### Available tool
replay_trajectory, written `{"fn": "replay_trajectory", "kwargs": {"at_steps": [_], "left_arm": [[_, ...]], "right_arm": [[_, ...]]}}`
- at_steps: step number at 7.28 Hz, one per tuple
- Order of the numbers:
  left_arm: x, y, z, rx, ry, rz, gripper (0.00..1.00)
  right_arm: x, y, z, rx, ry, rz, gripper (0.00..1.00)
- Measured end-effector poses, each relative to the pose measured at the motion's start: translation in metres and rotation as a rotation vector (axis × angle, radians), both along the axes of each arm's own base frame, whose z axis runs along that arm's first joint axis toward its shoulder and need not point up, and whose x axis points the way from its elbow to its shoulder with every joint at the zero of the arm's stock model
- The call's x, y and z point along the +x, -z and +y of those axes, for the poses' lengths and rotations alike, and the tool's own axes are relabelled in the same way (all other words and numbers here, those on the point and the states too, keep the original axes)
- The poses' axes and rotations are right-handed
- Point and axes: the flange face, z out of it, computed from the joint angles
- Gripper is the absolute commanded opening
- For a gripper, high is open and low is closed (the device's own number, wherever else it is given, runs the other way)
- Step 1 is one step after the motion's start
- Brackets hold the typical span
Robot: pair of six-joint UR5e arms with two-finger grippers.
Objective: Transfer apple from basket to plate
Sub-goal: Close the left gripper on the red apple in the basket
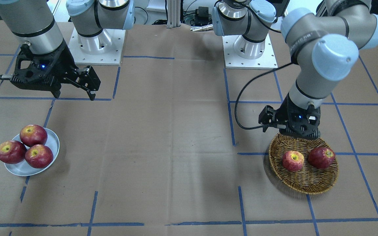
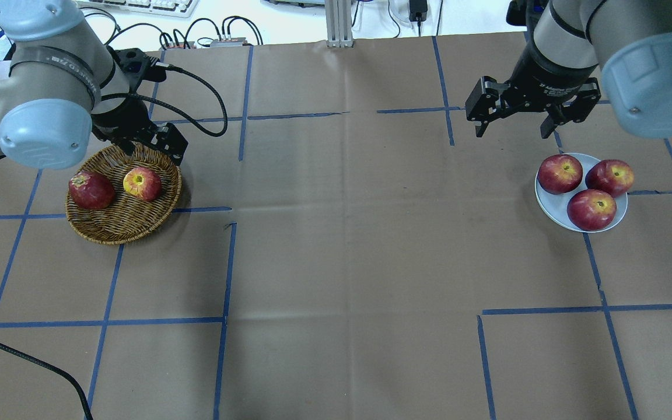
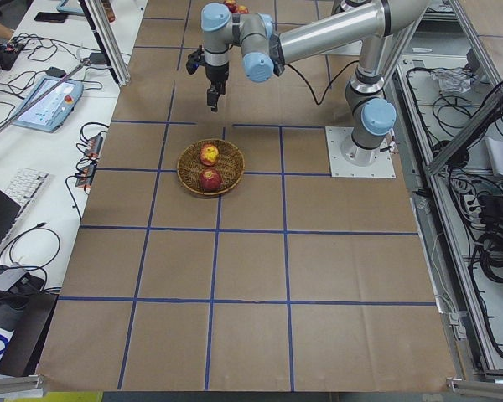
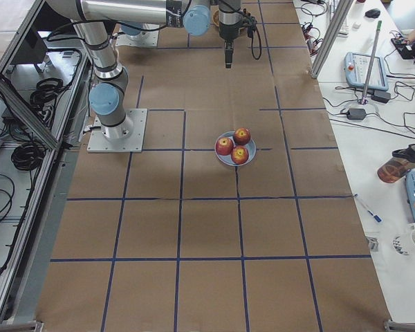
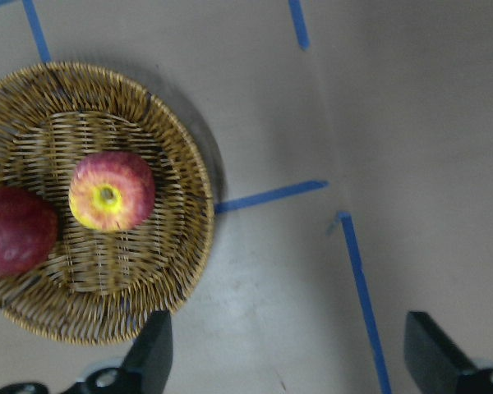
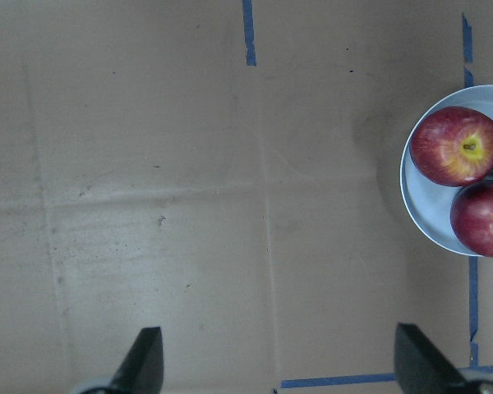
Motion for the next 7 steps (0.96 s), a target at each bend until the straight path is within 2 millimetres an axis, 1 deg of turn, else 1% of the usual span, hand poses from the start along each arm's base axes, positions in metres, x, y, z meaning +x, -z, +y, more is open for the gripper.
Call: {"fn": "replay_trajectory", "kwargs": {"at_steps": [1, 2, 3, 4, 5, 7], "left_arm": [[0.026, 0.025, -0.016, 0.005, 0.005, 0.001, 0.99], [0.041, 0.049, -0.029, 0.001, 0.020, 0.000, 0.99], [0.049, 0.070, -0.037, 0.002, 0.031, 0.000, 0.99], [0.057, 0.087, -0.039, 0.016, 0.028, 0.003, 0.99], [0.065, 0.097, -0.038, 0.030, 0.020, 0.004, 0.99], [0.073, 0.112, -0.040, 0.049, 0.012, 0.006, 0.99]], "right_arm": [[0.000, 0.000, 0.000, 0.000, 0.000, 0.000, 1.00], [0.000, 0.000, 0.000, 0.000, 0.000, -0.001, 1.00], [0.000, 0.000, 0.000, 0.000, 0.000, -0.002, 1.00], [0.000, 0.000, 0.000, 0.000, 0.000, -0.002, 1.00], [0.000, 0.000, 0.000, 0.000, 0.000, -0.002, 1.00], [0.000, 0.000, 0.000, 0.001, 0.000, -0.002, 1.00]]}}
